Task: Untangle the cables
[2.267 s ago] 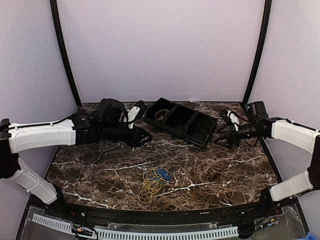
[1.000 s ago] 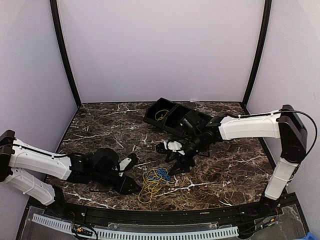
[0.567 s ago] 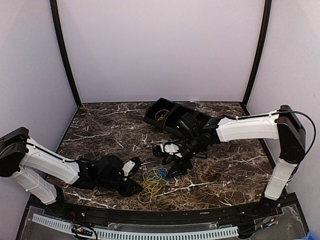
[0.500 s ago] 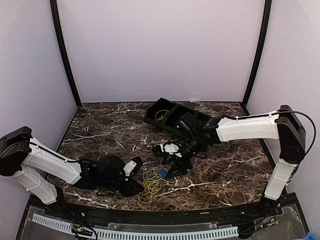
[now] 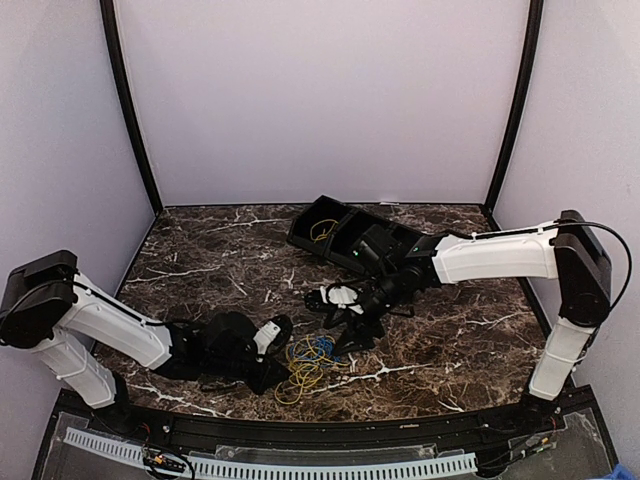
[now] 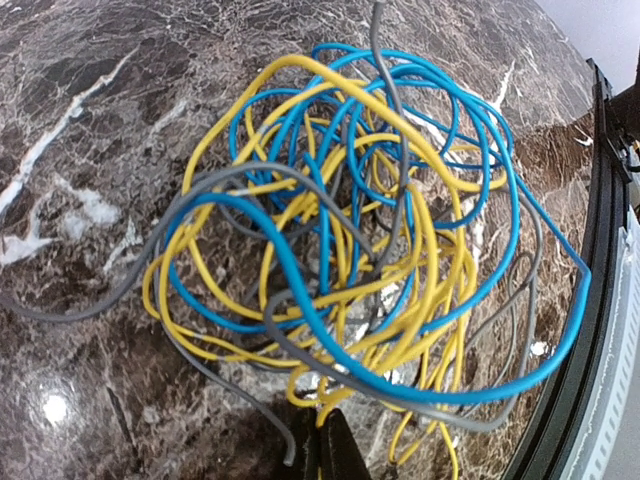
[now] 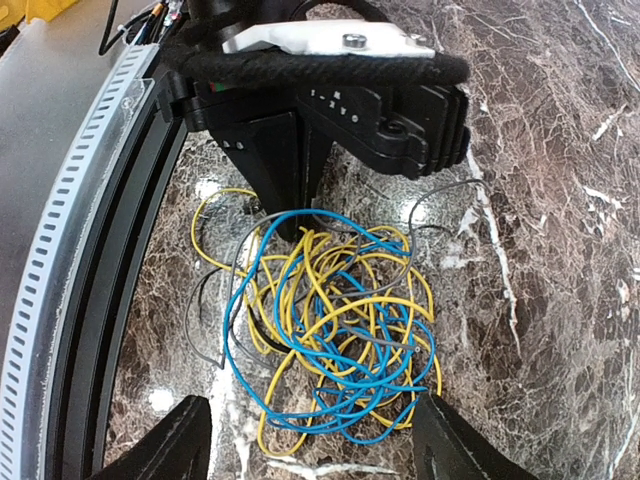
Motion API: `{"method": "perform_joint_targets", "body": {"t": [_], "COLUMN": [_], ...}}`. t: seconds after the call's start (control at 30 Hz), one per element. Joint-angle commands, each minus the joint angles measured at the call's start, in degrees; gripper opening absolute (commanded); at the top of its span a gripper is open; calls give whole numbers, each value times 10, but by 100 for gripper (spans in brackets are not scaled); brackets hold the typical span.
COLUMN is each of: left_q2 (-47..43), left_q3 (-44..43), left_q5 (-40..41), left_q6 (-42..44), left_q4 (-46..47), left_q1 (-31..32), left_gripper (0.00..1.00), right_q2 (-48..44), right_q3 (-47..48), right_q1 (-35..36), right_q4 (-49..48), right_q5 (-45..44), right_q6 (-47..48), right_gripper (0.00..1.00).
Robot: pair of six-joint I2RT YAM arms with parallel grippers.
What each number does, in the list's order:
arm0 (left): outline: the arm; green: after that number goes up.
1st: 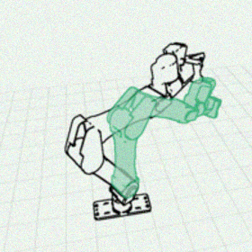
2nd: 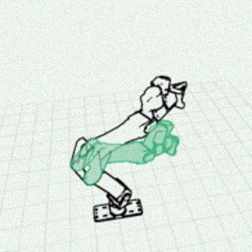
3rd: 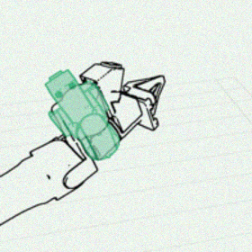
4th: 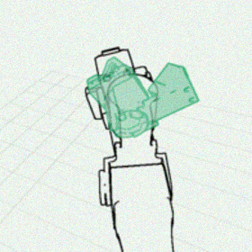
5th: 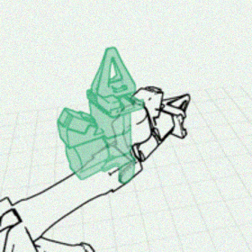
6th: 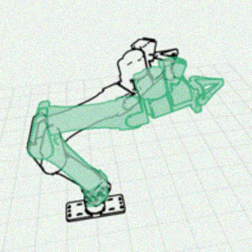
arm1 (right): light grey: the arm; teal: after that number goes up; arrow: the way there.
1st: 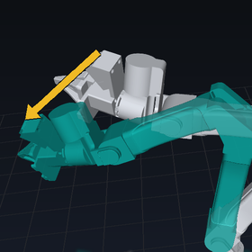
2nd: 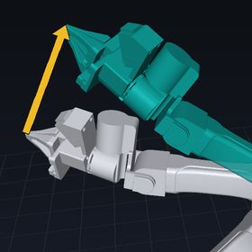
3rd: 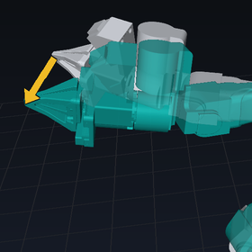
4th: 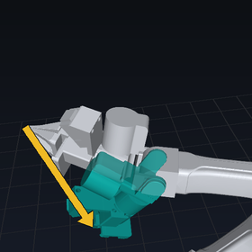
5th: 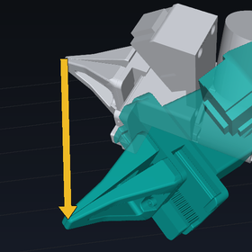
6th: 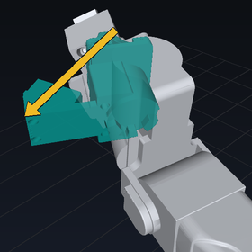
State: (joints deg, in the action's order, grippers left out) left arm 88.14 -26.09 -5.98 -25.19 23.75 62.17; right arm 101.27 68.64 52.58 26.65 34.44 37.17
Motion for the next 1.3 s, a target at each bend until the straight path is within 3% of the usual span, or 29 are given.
{"method": "perform_joint_targets", "body": {"t": [0.0,0.23,0.47,0.7,0.83,1.03,1.27], "left_q2": [-51,-179,-297,-412,-458,-460,-342], "left_q3": [14,16,14,-23,-54,-211,-445], "left_q5": [-7,16,60,126,167,245,290], "left_q6": [-6,-16,-26,-33,-26,57,183], "left_q4": [-53,-123,-163,-230,-241,-289,-287], "left_q1": [9,9,9,9,9,9,9], "left_gripper": [0,0,0,0,0,0,0], "right_q2": [-9,6,56,78,89,110,136], "right_q3": [1,57,51,-6,-15,-18,-7], "right_q1": [10,47,66,69,70,70,69], "right_q4": [-33,-2,-103,-221,-225,-219,-206], "right_q5": [5,7,25,31,28,34,17], "right_q6": [-20,0,-59,-160,-162,-170,-164], "right_gripper": [72,77,75,40,35,26,19]}}
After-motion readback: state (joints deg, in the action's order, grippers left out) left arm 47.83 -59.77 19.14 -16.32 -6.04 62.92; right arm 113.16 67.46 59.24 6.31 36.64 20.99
